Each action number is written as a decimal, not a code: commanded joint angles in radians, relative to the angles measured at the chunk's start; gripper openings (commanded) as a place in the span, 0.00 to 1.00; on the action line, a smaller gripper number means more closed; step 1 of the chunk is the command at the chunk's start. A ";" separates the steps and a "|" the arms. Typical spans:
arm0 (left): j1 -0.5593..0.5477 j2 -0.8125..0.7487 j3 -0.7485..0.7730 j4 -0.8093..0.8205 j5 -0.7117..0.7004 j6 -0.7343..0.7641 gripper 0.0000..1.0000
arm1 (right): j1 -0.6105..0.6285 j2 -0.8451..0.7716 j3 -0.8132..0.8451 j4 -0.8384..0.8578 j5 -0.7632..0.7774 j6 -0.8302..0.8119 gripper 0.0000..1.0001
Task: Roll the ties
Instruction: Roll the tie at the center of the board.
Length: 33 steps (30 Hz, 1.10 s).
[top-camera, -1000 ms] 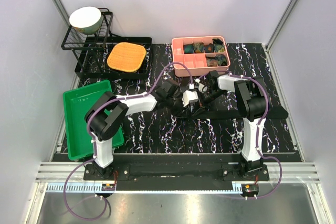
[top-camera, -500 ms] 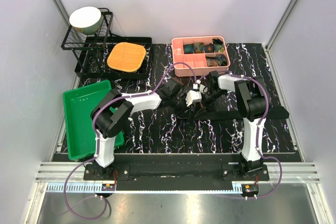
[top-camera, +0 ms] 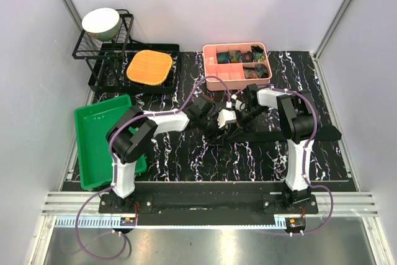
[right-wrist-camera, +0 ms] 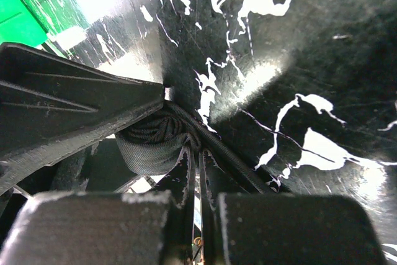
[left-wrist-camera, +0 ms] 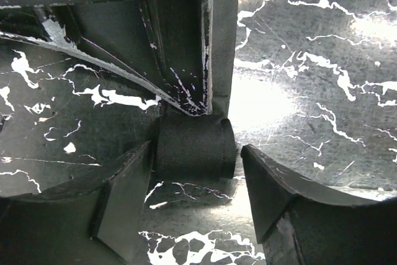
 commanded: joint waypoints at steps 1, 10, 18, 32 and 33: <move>0.005 -0.011 0.020 -0.030 -0.051 0.028 0.62 | 0.019 0.046 -0.023 0.080 0.200 -0.039 0.00; -0.003 -0.032 0.010 -0.022 -0.060 0.054 0.16 | 0.019 0.052 -0.020 0.080 0.202 -0.034 0.00; -0.001 -0.020 -0.009 0.020 -0.023 0.045 0.57 | 0.020 0.054 -0.018 0.080 0.200 -0.029 0.00; -0.004 0.006 0.043 0.004 -0.012 0.055 0.24 | 0.017 0.057 -0.017 0.077 0.200 -0.031 0.00; -0.004 -0.003 0.023 0.007 -0.009 0.055 0.34 | 0.019 0.058 -0.015 0.077 0.200 -0.029 0.00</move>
